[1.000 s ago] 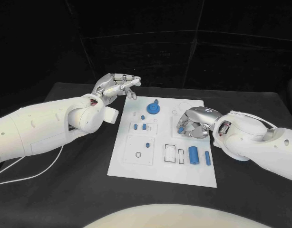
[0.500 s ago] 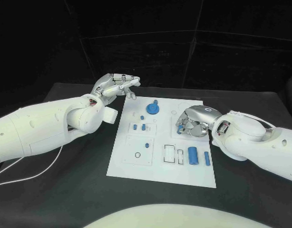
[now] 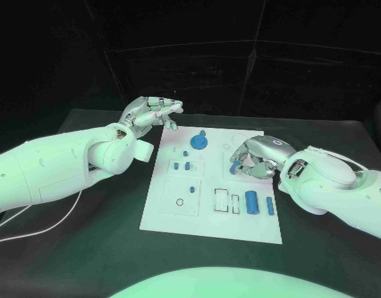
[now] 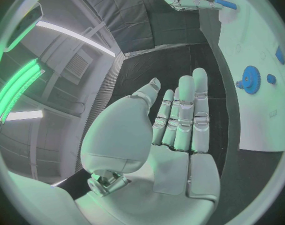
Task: Assemble the parts on the task board
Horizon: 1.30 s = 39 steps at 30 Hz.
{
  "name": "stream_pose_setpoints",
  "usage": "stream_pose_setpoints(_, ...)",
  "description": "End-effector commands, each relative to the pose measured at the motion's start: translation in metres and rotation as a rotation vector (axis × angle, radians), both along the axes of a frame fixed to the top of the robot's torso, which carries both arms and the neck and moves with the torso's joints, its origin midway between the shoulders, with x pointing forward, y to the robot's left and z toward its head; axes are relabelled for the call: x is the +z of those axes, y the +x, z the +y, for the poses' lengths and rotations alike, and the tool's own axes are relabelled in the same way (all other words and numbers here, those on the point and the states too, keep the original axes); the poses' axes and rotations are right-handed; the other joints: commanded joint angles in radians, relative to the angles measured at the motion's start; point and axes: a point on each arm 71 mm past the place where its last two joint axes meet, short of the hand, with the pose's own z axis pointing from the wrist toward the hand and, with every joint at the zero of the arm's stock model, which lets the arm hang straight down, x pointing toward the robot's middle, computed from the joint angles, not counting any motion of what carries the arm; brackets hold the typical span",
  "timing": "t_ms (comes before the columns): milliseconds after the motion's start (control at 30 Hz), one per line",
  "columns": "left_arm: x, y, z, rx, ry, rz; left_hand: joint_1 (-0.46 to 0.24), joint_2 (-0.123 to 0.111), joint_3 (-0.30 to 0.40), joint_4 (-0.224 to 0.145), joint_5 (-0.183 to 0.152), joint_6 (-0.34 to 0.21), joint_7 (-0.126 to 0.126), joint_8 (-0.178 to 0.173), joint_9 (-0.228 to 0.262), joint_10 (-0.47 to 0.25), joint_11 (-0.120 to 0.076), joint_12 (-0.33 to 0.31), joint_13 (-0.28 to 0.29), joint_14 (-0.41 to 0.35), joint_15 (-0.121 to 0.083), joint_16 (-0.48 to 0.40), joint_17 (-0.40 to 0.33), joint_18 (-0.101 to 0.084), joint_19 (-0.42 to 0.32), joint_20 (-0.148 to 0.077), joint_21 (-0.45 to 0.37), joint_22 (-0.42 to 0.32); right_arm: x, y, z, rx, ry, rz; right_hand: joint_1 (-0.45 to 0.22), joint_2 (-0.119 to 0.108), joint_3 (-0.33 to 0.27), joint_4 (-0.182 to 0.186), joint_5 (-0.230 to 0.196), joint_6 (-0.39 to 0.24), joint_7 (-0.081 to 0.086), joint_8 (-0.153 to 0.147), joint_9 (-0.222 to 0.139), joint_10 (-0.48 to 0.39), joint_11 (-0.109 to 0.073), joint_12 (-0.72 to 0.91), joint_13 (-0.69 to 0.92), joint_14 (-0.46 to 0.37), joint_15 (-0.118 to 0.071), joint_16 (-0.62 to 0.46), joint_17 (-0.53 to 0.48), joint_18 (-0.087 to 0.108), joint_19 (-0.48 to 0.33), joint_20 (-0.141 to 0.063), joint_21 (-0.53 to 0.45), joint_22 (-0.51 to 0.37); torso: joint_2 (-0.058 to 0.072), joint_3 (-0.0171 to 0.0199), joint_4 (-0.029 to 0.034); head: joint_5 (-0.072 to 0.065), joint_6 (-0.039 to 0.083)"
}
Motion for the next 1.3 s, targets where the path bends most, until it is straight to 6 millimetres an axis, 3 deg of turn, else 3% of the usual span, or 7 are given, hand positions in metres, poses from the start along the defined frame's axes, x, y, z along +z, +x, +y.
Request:
stream_pose_setpoints(33,0.001,0.000,-0.001,-0.009,-0.008,0.000,0.006,0.003,-0.007,0.002,0.001,-0.005,0.002,0.004,0.000,-0.005,-0.001,0.005,-0.001,-0.006,-0.001,-0.004,-0.001,0.013,0.008,0.001,-0.004,-0.001,0.010,-0.006,0.005,0.008,0.101,-0.010,0.007,-0.005,0.007,-0.002,0.003,0.004,0.003,0.000,0.000,0.005,0.002,-0.004,0.001,0.026,-0.007,0.006,0.000,-0.006,0.005,-0.004,0.005,0.002,0.001,-0.0007,0.0006,-0.001,0.001)
stream_pose_setpoints(267,0.001,0.000,-0.001,-0.011,-0.009,0.000,0.006,0.003,-0.007,0.002,0.001,-0.005,0.002,0.004,0.000,-0.005,-0.001,0.005,-0.001,-0.006,-0.001,-0.004,-0.001,0.013,0.008,0.001,-0.004,-0.001,0.018,-0.018,0.027,0.076,0.177,0.006,0.006,-0.009,0.013,-0.006,0.009,0.003,0.004,-0.001,-0.001,0.005,0.003,-0.007,0.001,0.027,-0.006,0.008,0.002,-0.006,0.005,-0.004,0.006,0.004,0.002,-0.0007,0.0014,-0.001,0.002)
stream_pose_setpoints(433,0.001,0.000,-0.003,-0.014,-0.011,0.000,0.006,0.003,-0.007,0.002,0.001,-0.005,0.002,0.004,0.000,-0.005,-0.001,0.005,-0.001,-0.006,-0.001,-0.004,-0.001,0.013,0.008,0.001,-0.004,-0.001,0.020,-0.024,0.054,0.150,0.216,0.029,0.004,-0.011,0.014,-0.007,0.013,0.003,0.005,-0.002,-0.001,0.005,0.004,-0.009,0.001,0.027,-0.005,0.008,0.001,-0.006,0.004,-0.004,0.006,0.003,0.002,-0.0019,0.0032,0.000,-0.002)
stream_pose_setpoints(567,0.001,0.000,-0.005,-0.018,-0.012,0.000,0.006,0.003,-0.008,0.003,0.001,-0.007,0.003,0.004,-0.001,-0.007,-0.001,0.006,-0.001,-0.007,-0.001,-0.005,-0.002,0.013,0.008,0.001,-0.005,-0.002,0.020,-0.028,0.078,0.216,0.220,0.031,0.003,-0.012,0.016,-0.008,0.016,0.003,0.006,-0.003,-0.001,0.005,0.004,-0.010,0.001,0.026,-0.005,0.007,0.000,-0.005,0.002,-0.004,0.005,0.000,0.002,-0.0023,0.0051,0.008,-0.006)
stream_pose_setpoints(767,0.001,-0.001,-0.007,-0.023,-0.015,0.000,0.006,0.003,-0.008,0.003,0.001,-0.007,0.003,0.004,-0.001,-0.007,-0.001,0.006,-0.001,-0.007,-0.001,-0.005,-0.002,0.013,0.008,0.001,-0.005,-0.002,0.010,-0.032,0.107,0.287,0.191,0.059,-0.003,-0.015,0.017,-0.008,0.019,0.001,0.007,-0.005,-0.002,0.003,0.006,-0.014,0.000,0.026,-0.004,0.007,-0.001,-0.005,0.000,-0.003,0.004,-0.002,0.001,-0.0024,0.0010,0.023,-0.013)
stream_pose_setpoints(1000,0.001,0.000,-0.009,-0.027,-0.016,0.000,0.006,0.003,-0.008,0.003,0.001,-0.007,0.003,0.004,-0.001,-0.007,-0.001,0.006,-0.001,-0.007,-0.001,-0.005,-0.002,0.013,0.008,0.002,-0.005,-0.002,-0.005,-0.037,0.126,0.322,0.125,0.080,-0.009,-0.017,0.015,-0.007,0.021,0.001,0.008,-0.005,-0.002,0.004,0.007,-0.015,0.000,0.026,-0.003,0.007,-0.001,-0.004,-0.002,-0.002,0.002,-0.005,0.002,-0.0014,0.0018,0.031,-0.016)
stream_pose_setpoints(1300,0.001,0.000,-0.010,-0.029,-0.017,0.000,0.007,0.004,-0.008,0.003,0.001,-0.008,0.003,0.004,-0.001,-0.008,0.000,0.007,-0.002,-0.007,-0.001,-0.005,-0.002,0.013,0.008,0.002,-0.006,-0.003,-0.013,-0.039,0.135,0.337,0.051,0.072,-0.009,-0.017,0.016,-0.008,0.022,0.001,0.007,-0.005,-0.002,0.004,0.006,-0.015,0.001,0.026,-0.003,0.008,-0.001,-0.004,-0.002,-0.002,0.002,-0.006,0.001,-0.0003,0.0008,0.039,-0.021)
